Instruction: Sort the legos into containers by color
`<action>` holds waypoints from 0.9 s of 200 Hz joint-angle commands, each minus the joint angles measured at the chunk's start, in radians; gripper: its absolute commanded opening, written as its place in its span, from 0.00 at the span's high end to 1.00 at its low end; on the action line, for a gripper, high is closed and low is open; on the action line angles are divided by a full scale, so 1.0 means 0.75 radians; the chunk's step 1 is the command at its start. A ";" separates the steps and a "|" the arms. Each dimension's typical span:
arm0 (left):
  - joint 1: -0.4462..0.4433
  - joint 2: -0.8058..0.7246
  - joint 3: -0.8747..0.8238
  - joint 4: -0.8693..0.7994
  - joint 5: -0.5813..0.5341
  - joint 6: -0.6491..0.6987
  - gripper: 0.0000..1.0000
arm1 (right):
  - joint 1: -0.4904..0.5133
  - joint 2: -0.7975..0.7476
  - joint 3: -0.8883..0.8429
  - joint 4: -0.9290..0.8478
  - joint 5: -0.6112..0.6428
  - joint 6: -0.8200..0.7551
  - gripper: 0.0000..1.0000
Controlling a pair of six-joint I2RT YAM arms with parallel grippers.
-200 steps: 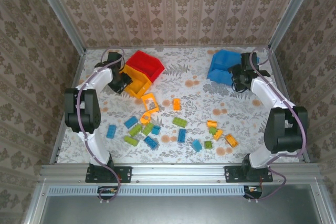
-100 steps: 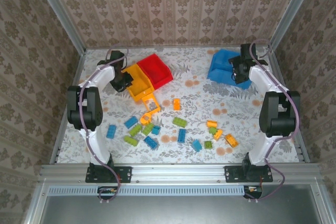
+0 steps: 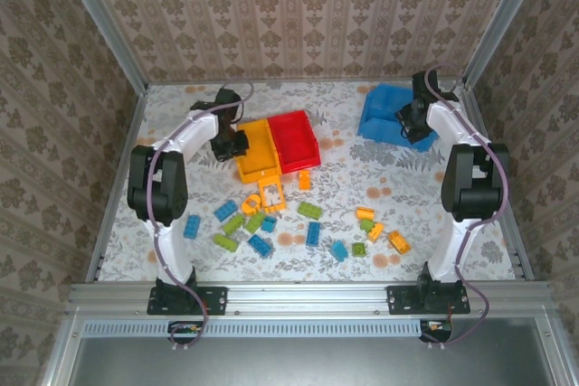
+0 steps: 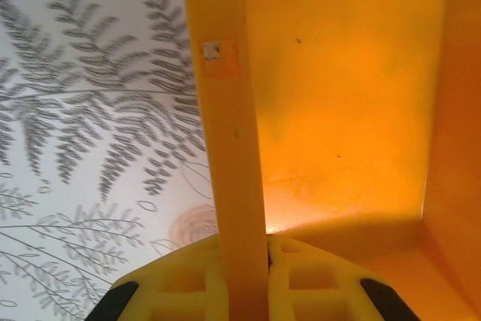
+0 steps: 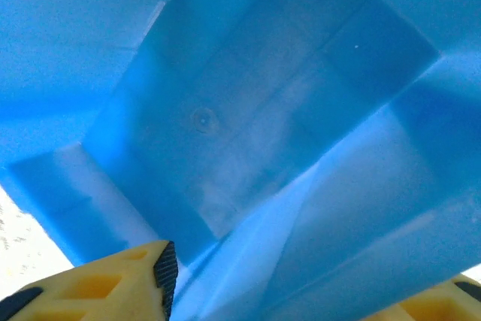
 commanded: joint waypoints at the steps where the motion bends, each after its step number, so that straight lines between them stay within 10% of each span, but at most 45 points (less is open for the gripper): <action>1: -0.010 0.030 0.042 -0.095 -0.073 0.073 1.00 | -0.001 0.004 0.015 -0.119 0.054 -0.120 0.53; 77: 0.037 0.099 0.257 -0.183 -0.119 0.239 1.00 | 0.067 -0.097 -0.039 -0.145 0.100 -0.625 0.79; 180: 0.133 0.239 0.396 -0.193 -0.040 0.464 1.00 | 0.254 0.178 0.353 -0.279 -0.159 -1.135 0.78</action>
